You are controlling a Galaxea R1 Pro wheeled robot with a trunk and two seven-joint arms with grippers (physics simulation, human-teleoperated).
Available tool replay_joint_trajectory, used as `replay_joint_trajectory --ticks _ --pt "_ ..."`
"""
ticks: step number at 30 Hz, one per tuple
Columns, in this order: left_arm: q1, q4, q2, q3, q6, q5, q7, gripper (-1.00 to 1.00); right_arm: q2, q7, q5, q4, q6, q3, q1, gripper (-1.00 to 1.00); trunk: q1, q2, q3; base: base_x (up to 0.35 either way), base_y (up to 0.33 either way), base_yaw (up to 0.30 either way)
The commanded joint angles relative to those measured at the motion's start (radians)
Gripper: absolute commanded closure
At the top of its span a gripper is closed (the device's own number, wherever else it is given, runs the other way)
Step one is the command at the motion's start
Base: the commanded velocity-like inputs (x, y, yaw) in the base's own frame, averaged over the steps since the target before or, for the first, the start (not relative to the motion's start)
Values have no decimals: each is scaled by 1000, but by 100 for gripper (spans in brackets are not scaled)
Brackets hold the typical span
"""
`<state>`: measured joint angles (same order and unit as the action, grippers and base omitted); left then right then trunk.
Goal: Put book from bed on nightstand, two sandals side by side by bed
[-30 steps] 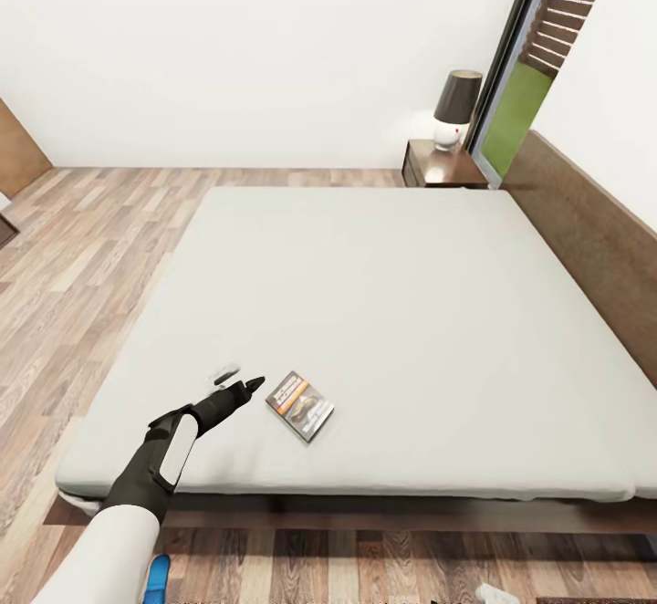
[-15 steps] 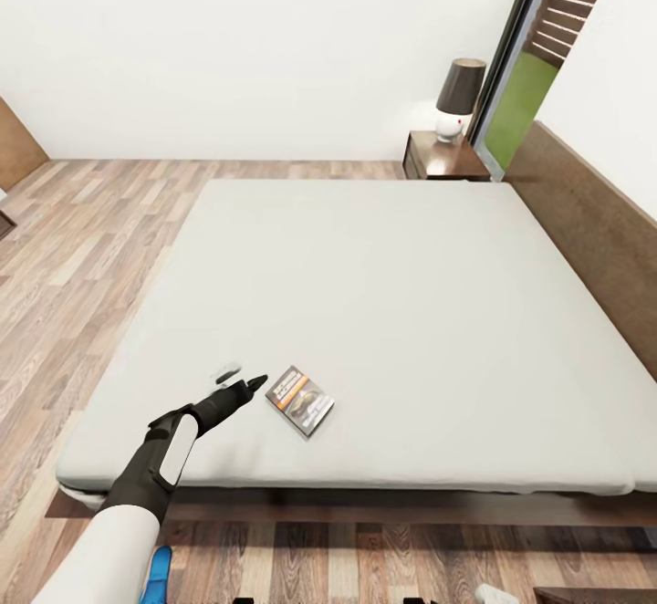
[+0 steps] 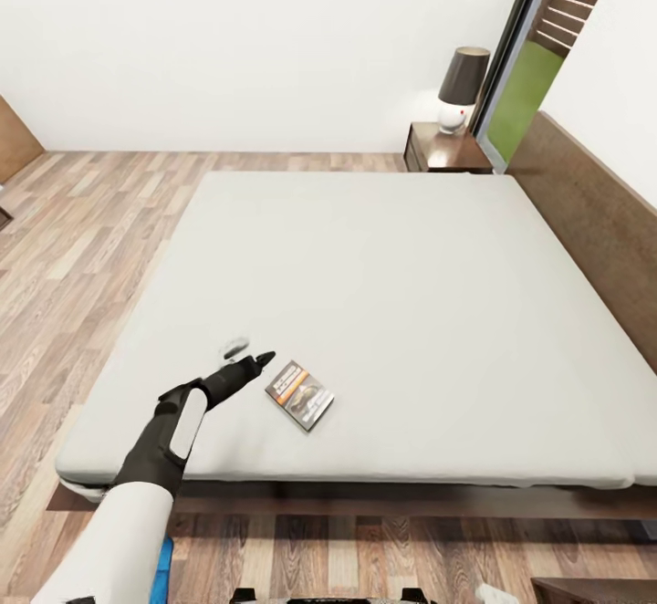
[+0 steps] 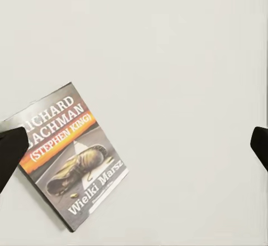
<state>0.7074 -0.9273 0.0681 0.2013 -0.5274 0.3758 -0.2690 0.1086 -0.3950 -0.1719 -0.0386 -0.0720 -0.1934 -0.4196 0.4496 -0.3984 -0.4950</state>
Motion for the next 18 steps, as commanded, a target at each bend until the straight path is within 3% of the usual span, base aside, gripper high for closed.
replay_joint_trajectory --ticks 1,5,7,10,13,15,18 --pt "26 -4 10 5 -30 5 34 -100 0 -5 -8 2 -2 -1 -1 -100 0 -2 -3 0 0 0" --pt "89 -8 43 5 -64 17 143 -100 0 -5 -8 2 -3 -1 -1 -100 0 -2 -9 0 0 0" --pt "100 -10 53 5 -70 58 165 -100 0 -5 -8 2 -3 -1 -1 -100 0 -2 -13 0 0 0" --pt "106 -11 57 4 -75 154 176 -100 0 -5 -8 2 -3 -1 -1 -100 0 -2 -17 0 0 0" --pt "103 -11 56 4 -77 214 179 -100 0 -5 -8 2 -3 -1 -1 -100 0 -2 -22 0 0 0" --pt "97 -10 55 4 -77 241 181 -100 0 -5 -8 2 -3 -1 -1 -100 0 -2 -25 0 0 0" --pt "93 -7 55 4 -76 254 182 -100 0 -5 -7 2 -3 -1 -1 -100 0 -2 -30 0 0 0"
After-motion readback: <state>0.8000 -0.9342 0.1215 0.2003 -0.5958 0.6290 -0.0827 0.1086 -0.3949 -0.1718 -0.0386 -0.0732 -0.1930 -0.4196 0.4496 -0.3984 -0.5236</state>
